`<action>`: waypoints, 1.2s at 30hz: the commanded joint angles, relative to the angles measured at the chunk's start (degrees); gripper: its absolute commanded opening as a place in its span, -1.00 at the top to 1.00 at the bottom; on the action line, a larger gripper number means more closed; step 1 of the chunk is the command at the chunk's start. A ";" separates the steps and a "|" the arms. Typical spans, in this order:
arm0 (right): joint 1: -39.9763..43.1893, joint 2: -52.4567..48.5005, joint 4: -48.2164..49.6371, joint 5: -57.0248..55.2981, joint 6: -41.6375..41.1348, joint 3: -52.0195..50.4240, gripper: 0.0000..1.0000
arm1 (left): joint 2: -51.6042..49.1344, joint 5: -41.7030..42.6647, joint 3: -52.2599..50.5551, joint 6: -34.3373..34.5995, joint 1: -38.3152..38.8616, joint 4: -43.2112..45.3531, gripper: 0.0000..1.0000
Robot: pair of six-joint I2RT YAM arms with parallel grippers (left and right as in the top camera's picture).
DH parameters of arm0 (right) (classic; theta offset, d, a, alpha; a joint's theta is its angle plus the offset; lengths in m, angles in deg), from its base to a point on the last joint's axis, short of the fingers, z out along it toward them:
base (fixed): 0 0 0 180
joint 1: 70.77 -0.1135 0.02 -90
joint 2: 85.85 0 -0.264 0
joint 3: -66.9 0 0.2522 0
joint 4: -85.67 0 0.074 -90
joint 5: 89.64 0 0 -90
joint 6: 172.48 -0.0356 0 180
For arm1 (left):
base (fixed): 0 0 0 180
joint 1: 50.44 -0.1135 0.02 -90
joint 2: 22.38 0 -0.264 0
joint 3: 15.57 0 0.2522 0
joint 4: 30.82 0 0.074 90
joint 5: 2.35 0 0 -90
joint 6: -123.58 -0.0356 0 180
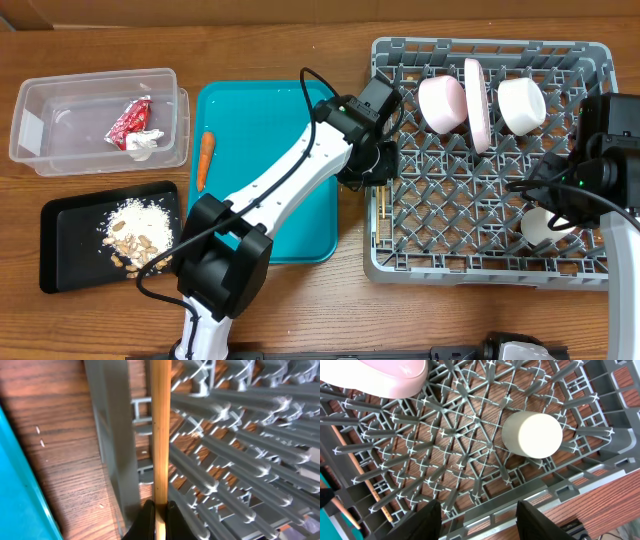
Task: Sort waste into correct bins and load items into the dishwasher
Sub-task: 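Carry the chopstick right and lay it in the rack's left side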
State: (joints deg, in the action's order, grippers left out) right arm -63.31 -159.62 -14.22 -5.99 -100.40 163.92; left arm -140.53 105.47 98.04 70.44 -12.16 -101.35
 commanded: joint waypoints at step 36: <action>0.22 0.48 0.15 -0.02 0.90 0.70 0.03 | -6.51 1.49 6.25 -13.75 -7.48 -19.10 0.92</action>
State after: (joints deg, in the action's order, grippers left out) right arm -63.31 -159.62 -14.24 -5.86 -100.35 163.92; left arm -144.38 99.07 103.59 57.13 -23.94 -120.04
